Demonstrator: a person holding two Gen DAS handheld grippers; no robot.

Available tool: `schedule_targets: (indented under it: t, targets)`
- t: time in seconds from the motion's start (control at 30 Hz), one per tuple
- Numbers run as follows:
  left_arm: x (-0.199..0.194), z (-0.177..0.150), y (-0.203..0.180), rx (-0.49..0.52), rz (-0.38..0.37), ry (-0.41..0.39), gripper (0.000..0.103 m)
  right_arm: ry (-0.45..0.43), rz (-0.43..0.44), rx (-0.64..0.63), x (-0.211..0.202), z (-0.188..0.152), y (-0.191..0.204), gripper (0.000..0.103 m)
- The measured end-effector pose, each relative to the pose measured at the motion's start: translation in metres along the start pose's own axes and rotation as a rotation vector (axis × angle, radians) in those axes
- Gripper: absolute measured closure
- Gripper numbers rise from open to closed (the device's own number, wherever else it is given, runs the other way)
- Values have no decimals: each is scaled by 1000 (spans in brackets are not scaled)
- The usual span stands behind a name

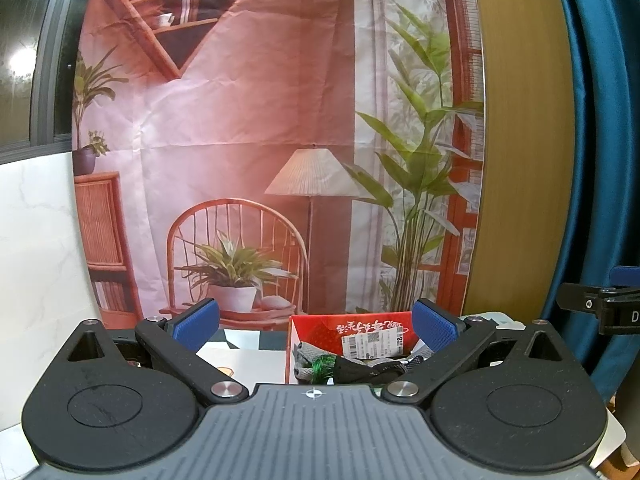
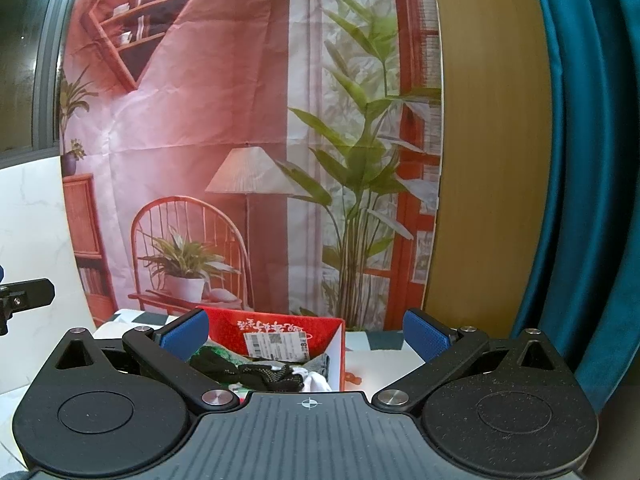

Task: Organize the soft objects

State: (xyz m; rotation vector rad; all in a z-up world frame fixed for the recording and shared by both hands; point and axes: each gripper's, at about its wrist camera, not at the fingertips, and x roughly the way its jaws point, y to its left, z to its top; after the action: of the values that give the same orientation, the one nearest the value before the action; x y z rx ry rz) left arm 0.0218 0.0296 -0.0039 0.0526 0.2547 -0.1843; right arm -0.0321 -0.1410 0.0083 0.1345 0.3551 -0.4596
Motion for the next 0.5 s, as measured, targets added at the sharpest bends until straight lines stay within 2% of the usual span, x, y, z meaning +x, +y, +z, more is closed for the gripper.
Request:
schedule_targets:
  t: [0.5]
  targets:
    - [0, 1, 4, -22, 6, 8, 0, 0, 0, -2, 0, 0, 1, 0]
